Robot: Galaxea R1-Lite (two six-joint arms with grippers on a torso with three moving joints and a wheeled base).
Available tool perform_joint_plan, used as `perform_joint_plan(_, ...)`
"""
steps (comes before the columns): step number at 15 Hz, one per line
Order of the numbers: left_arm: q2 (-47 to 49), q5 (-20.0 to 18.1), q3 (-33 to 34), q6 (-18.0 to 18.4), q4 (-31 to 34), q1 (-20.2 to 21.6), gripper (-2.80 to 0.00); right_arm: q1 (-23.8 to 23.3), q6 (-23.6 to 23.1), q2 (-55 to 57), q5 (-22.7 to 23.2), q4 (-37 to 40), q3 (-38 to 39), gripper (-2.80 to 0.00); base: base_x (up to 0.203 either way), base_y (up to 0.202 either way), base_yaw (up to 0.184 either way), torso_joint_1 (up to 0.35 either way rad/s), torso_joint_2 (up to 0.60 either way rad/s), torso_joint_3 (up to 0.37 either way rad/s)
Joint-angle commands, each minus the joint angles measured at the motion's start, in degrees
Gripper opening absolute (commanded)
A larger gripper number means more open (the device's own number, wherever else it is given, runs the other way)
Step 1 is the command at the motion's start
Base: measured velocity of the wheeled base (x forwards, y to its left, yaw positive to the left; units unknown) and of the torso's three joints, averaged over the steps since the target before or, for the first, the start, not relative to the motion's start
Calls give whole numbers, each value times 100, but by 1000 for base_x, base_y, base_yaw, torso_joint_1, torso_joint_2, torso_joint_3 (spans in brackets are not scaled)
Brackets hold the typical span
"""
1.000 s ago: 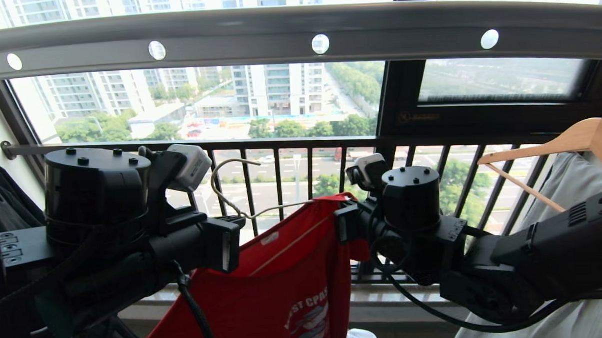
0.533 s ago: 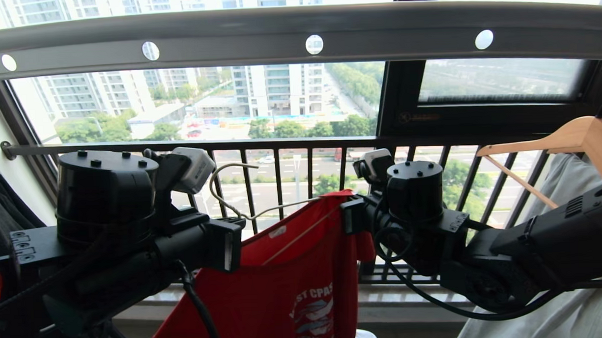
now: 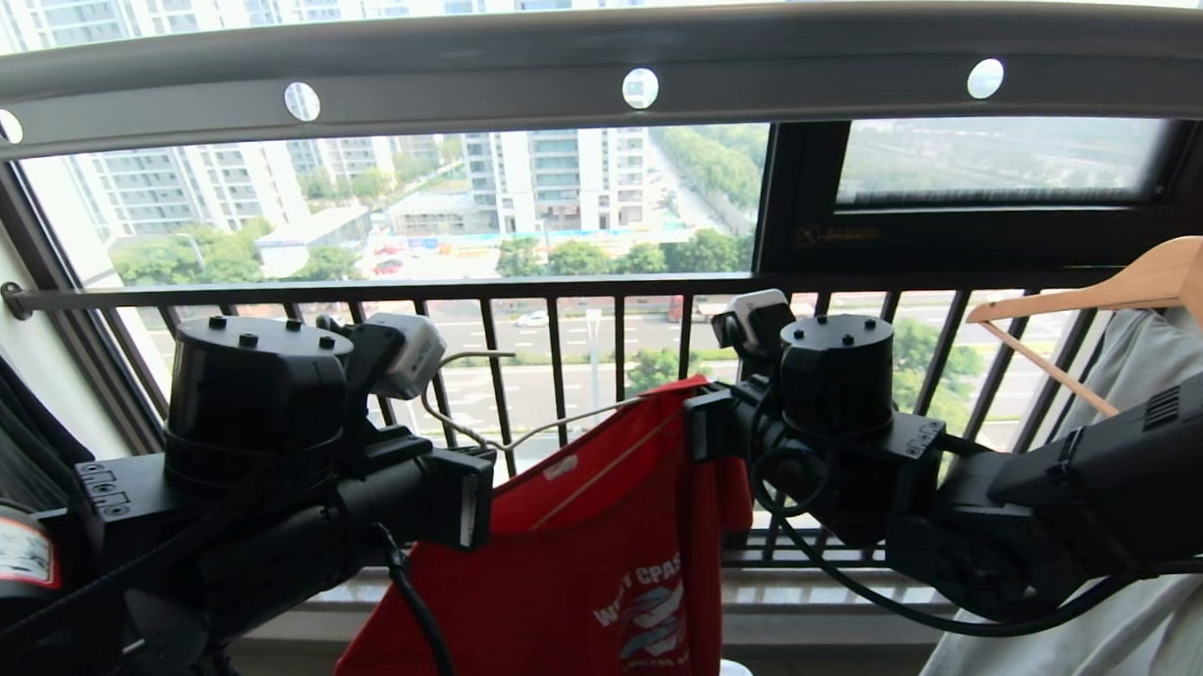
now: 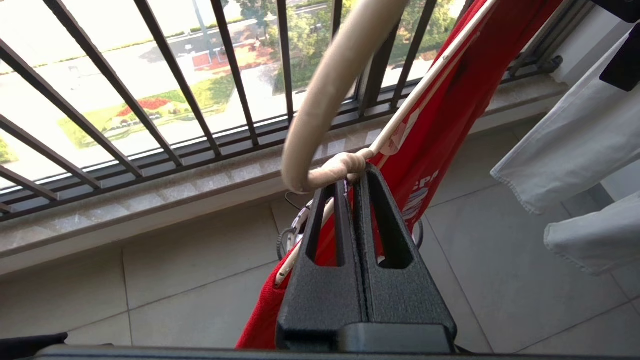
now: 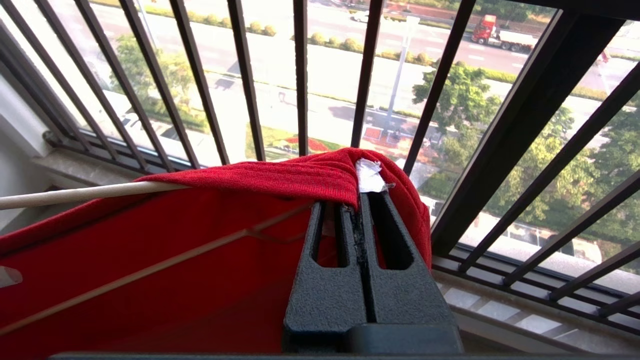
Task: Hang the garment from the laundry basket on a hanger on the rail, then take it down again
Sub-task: Take the clothes off the clothes rack
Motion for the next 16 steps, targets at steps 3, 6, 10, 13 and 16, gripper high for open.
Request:
perform_joint_plan(3,-146,-21,11,1,0,-8,-280,-248,8,26,-5,-30,-128,-280,0,0,0,0,0,0)
perform_joint_plan(6,-255,-38,6,-8,0,-8,-280,-363,12,129,-5,-23,-213,-280,0,0,0,0,0,0)
perform_joint_plan(10,-384,-65,21,-8,0,-45,-280,-498,25,345,-5,-24,-343,-280,0,0,0,0,0,0)
perform_joint_plan(13,-384,-56,38,-8,-9,-52,-280,-561,21,410,-5,-27,-363,-280,0,0,0,0,0,0)
perform_joint_plan(16,-410,-56,21,-8,-9,-52,-280,-553,21,458,-5,-24,-353,-280,0,0,0,0,0,0)
